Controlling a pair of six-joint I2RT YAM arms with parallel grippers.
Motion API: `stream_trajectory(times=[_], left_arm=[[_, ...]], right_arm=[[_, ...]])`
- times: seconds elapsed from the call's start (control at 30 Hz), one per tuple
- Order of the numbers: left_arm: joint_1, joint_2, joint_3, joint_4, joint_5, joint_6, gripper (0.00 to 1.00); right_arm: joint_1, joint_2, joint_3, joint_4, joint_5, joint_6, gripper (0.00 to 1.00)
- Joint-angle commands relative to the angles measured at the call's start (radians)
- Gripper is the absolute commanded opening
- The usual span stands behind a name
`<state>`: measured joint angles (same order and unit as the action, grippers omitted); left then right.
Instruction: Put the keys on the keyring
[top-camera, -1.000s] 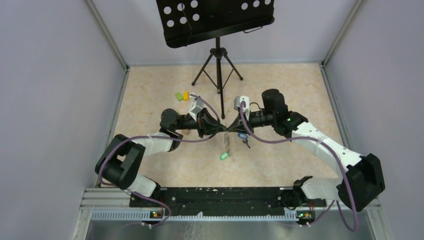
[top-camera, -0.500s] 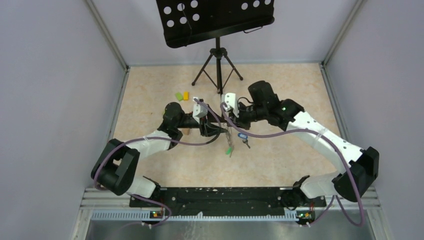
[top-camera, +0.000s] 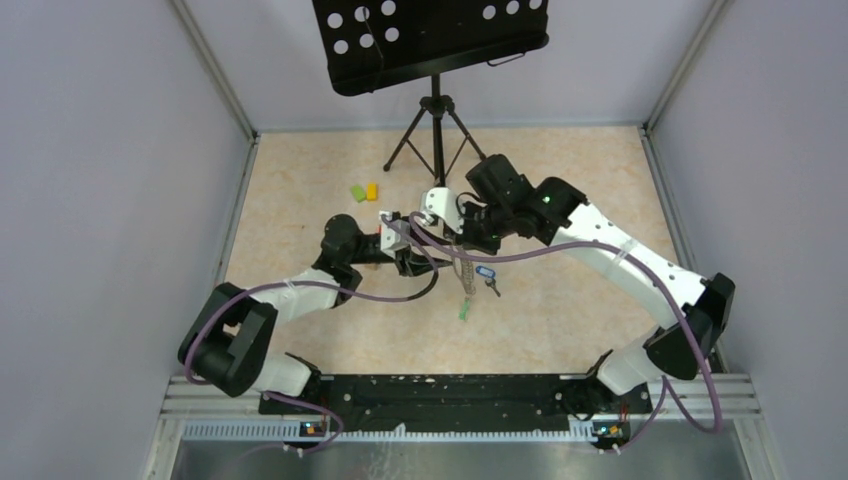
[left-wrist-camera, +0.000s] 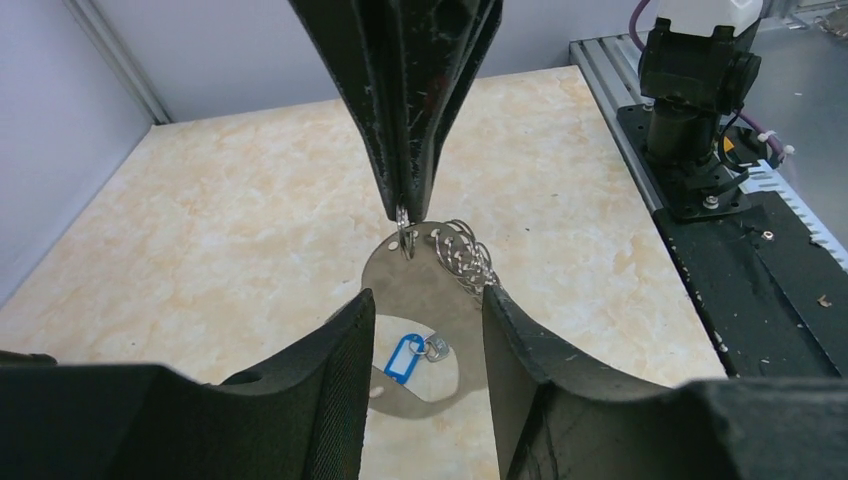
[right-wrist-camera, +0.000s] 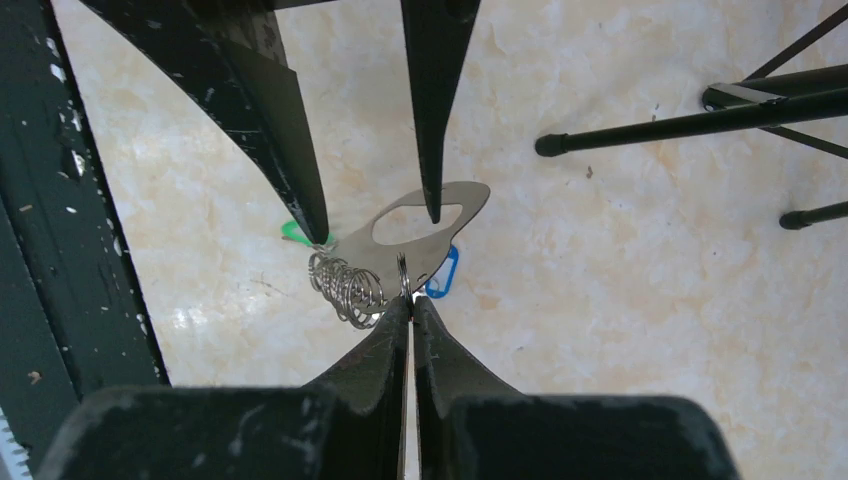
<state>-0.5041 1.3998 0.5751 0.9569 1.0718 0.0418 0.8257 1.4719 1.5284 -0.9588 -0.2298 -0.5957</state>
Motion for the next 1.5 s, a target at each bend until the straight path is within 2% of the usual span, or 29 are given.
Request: stream_trajectory(times=[0.0,0.1,0.33,0.5,0.83,0.97,1.07,1.33,1.47], left_arm=[[0.0,0.016,-0.038,0.221,0.011,-0.035,0.47],[0.0,0.038,-0.041,0.275,0.026,-0.038,0.48],[0.0,0.053,-0.032,0.273,0.064,-0.021,0.48],[0.0,0.057,-0.039,0.277,0.067,-0.01,0.47],[0.0,0.084,-0.074,0.334,0.028,0.01,0.45],[0.001,0.104,-0.09,0.404,0.034,-0.005,0.44],[0.002,0.108,-0.094,0.419,0.042,-0.004,0.44],[0.001,0.086,-0.076,0.326,0.012,0.056,0.42],[0.002,0.082,-0.075,0.32,-0.012,0.06,0.4]], right_arm=[[0.041,0.033,0.091,-0.099,0.104,-0.02,0.0],[0.059,0.044,0.107,-0.117,0.137,-0.042,0.0],[0.086,0.048,0.127,-0.181,0.15,-0.134,0.0],[0.109,0.06,0.151,-0.233,0.216,-0.197,0.0],[0.161,0.104,0.198,-0.304,0.378,-0.238,0.0],[0.165,0.109,0.216,-0.334,0.331,-0.258,0.0],[0.165,0.113,0.196,-0.325,0.419,-0.259,0.0],[0.182,0.136,0.151,-0.329,0.58,-0.25,0.0],[0.183,0.157,0.173,-0.336,0.563,-0.246,0.0]])
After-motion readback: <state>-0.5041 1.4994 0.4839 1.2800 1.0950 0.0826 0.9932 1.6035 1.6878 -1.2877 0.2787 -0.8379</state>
